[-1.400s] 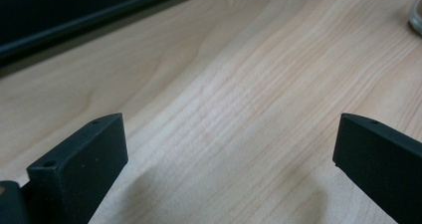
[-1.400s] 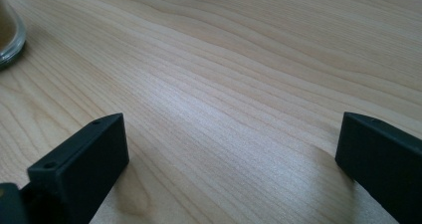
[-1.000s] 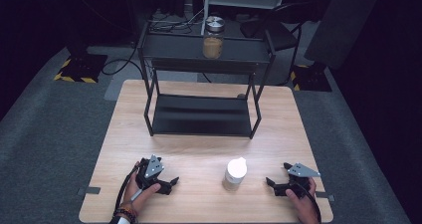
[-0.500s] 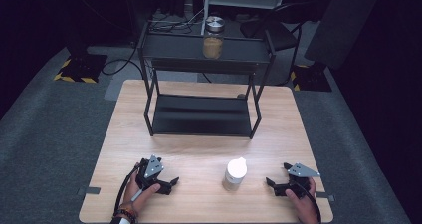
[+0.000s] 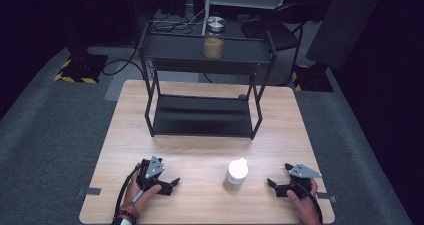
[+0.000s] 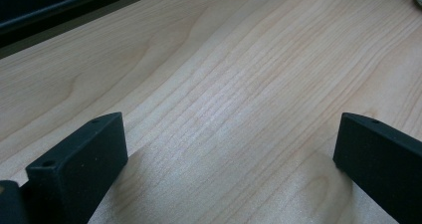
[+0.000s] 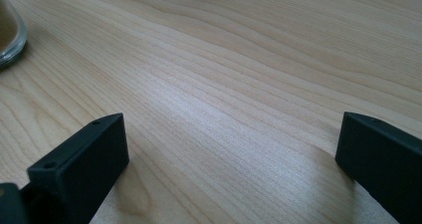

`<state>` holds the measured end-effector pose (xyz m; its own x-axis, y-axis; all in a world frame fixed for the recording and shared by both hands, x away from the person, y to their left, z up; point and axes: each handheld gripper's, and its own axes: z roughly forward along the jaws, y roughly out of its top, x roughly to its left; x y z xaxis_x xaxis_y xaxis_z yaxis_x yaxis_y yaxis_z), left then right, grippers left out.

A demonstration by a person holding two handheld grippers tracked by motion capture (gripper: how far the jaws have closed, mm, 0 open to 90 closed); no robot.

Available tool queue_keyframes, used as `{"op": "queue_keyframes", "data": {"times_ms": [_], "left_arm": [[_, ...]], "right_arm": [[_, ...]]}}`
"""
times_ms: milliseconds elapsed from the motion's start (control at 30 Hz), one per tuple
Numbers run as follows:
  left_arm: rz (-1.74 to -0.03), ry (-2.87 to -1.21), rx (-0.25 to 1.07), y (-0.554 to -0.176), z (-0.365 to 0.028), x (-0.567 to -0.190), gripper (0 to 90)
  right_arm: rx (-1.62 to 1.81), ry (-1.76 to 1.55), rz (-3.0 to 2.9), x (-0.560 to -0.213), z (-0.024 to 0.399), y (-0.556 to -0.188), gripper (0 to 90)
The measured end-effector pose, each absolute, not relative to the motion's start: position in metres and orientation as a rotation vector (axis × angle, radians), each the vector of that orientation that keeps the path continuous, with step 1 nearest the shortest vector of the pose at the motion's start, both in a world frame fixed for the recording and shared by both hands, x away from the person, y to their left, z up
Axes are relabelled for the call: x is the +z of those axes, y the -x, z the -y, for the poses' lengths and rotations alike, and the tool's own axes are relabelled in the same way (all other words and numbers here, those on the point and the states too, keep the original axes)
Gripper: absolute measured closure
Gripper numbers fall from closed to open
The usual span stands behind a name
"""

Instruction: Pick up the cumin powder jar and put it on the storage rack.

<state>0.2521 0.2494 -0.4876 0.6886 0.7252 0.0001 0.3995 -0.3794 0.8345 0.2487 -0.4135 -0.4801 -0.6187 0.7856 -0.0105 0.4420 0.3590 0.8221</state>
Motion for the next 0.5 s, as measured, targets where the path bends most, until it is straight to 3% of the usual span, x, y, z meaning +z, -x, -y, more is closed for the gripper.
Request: {"op": "queue_keyframes", "data": {"times_ms": [500], "left_arm": [[-0.877, -2.008, 0.471, -0.2514, -0.2479, -0.4879, 0.4]], "right_arm": [[1.158, -1.069, -2.224, -0.4801, 0.4137, -0.2487, 0.0]]}}
